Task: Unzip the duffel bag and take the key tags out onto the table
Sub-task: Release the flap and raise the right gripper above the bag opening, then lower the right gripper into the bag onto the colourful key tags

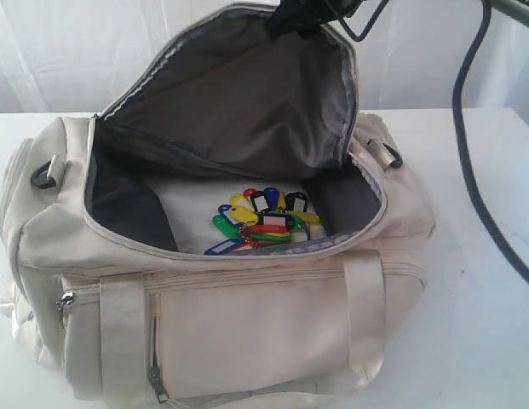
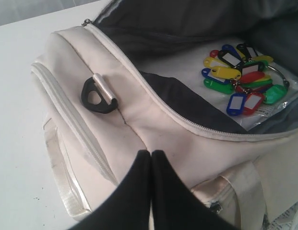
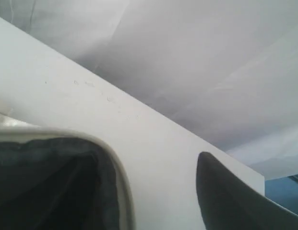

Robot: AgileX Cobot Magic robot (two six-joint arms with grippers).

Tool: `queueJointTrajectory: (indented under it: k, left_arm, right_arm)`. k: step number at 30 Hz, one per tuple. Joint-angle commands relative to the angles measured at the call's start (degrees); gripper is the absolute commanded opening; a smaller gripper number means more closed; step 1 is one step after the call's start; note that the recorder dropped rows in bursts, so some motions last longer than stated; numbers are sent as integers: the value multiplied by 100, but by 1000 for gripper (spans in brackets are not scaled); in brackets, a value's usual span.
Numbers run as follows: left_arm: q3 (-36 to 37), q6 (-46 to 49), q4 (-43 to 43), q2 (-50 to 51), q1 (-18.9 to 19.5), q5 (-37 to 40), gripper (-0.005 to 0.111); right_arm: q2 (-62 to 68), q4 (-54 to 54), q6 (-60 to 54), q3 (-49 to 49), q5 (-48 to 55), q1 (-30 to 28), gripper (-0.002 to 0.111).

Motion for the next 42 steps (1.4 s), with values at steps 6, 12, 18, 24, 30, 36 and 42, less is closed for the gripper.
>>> queueJointTrajectory:
  k: [6,12,18,24,30,36,42]
  left_arm:
    - [23,29,-65,-56,-19,101,1]
    - [23,29,-65,-56,-19,101,1]
    - [23,29,-65,-56,-19,101,1]
    - [23,29,-65,-56,-19,101,1]
    - [23,29,-65,-56,-19,101,1]
    - [23,29,-65,-56,-19,101,1]
    - [23,29,-65,-56,-19,101,1]
  right_arm:
    - [231,-7,27,-6,-556,-13,56]
    - [750,41,771,-6,-969,-23,55]
    - [921,2526,-235,-18,-956,-466,49]
    - [910,5262,-1793,-126,-573,-1204,49]
    - [821,6005,-2157,-354,160,-1374,49]
    - [455,6461,-3012,-367,1475,-1374,49]
    - [16,6663,-3488,20,1785,-1229,37]
